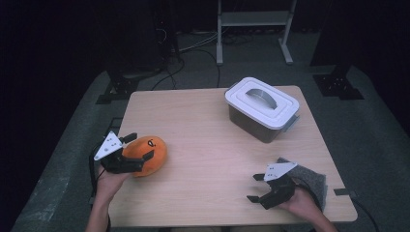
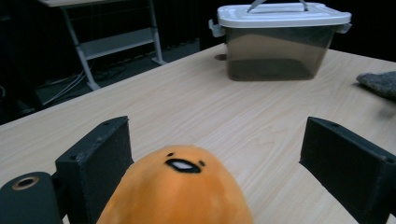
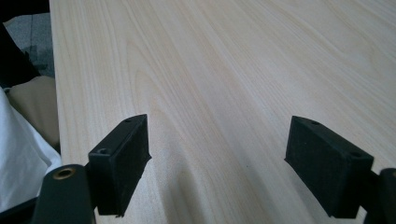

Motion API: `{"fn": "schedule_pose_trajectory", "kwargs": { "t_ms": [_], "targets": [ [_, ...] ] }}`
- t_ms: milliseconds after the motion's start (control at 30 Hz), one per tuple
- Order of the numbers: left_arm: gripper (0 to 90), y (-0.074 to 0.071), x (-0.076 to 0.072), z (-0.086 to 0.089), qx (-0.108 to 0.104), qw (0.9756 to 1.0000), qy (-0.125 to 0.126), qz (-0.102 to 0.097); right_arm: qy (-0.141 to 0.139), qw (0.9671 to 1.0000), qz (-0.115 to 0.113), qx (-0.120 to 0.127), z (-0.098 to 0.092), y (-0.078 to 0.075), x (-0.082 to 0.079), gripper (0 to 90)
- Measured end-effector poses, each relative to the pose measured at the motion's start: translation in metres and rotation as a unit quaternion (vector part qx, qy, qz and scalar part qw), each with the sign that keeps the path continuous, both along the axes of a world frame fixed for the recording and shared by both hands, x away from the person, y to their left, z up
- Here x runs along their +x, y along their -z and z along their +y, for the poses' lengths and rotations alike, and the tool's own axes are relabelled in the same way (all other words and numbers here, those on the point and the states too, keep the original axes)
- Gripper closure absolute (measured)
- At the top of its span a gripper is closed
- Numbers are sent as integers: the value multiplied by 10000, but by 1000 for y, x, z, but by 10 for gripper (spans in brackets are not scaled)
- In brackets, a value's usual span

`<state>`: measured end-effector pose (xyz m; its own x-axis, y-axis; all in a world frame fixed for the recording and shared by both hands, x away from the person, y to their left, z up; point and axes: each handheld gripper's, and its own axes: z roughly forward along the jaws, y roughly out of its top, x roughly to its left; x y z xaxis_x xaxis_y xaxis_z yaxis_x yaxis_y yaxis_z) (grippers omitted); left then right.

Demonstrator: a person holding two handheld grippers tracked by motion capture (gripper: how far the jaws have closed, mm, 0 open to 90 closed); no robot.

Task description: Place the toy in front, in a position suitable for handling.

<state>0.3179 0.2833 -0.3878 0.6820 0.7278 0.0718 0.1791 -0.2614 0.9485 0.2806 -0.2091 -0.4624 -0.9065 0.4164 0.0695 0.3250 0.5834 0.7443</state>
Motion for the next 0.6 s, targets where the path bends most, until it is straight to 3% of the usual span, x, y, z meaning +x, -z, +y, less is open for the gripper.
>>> {"fn": "schedule_pose_trajectory", "kwargs": {
  "t_ms": [267,600],
  "targets": [
    [82,6,2,13,-48,9997,-218,26,-4,10000,12,21,0,0,0,201],
    [84,21,9,17,-39,9990,-333,279,-20,10000,19,0,0,0,0,202]
  ]
}}
